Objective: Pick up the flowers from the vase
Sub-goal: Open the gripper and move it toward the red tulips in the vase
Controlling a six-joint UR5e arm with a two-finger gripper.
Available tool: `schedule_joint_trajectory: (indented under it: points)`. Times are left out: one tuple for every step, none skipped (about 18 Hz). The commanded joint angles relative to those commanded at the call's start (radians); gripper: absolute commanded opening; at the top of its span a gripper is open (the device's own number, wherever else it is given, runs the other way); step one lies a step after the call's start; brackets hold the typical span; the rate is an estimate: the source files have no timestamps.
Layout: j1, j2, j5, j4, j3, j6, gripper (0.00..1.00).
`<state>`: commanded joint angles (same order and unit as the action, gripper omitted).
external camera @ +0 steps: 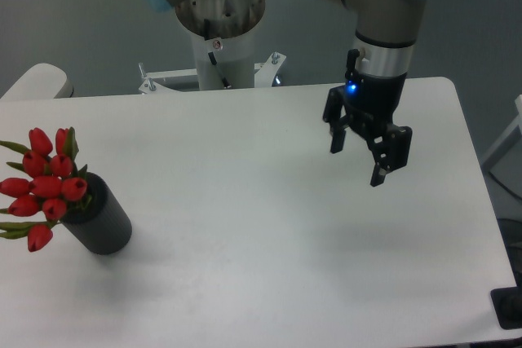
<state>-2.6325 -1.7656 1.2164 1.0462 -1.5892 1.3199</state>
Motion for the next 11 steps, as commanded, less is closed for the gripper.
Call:
schedule_joint_trajectory:
  points:
    - [0.021, -0.002, 0.000, -0.002, 0.000, -0.067, 1.00]
    - [0.032, -0.003, -0.002, -0.009, -0.002, -0.121, 1.00]
    - [0.039, -0.002, -0.002, -0.027, -0.008, -0.151, 1.00]
    - [0.040, 0.001, -0.003, -0.044, -0.024, -0.160, 1.00]
    - [0.042, 0.012, -0.009, -0.058, -0.052, -0.159, 1.00]
    - [0.048, 0.014, -0.026, -0.069, -0.072, -0.160, 1.00]
    - [0.054, 0.018, -0.050, -0.069, -0.089, -0.162, 1.00]
    - [0.057, 0.035, -0.070, -0.069, -0.107, -0.163, 1.00]
    - [0.057, 0.046, -0.090, -0.069, -0.130, -0.172, 1.00]
    - [0.060, 0.051, -0.115, -0.071, -0.153, -0.183, 1.00]
    - [0.060, 0.061, -0.155, -0.072, -0.172, -0.189, 1.00]
